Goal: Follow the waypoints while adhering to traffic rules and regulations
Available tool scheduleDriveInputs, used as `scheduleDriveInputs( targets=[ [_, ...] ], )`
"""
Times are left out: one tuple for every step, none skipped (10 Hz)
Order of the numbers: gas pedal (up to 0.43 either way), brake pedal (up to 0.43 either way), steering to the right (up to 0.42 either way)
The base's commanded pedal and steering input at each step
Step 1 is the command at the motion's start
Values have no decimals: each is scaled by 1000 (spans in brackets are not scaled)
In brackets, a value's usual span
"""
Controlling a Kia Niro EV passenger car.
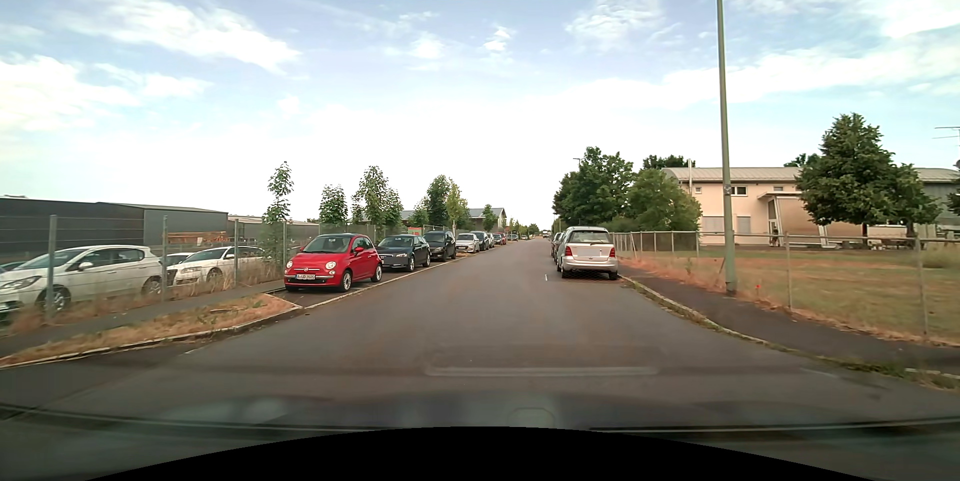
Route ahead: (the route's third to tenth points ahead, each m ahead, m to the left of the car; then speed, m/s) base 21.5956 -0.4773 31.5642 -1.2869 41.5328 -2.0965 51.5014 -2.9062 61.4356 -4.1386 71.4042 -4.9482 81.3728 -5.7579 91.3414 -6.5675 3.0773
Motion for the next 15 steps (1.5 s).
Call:
scheduleDriveInputs(
  targets=[
    [268,0,-10],
    [268,0,-7],
    [268,0,-8],
    [280,0,-8],
    [280,0,-7],
    [280,0,-3],
    [280,0,-2],
    [280,0,-4],
    [280,0,-1],
    [280,0,1],
    [280,0,3],
    [280,0,6],
    [280,0,7],
    [280,0,8],
    [280,0,12]
  ],
)
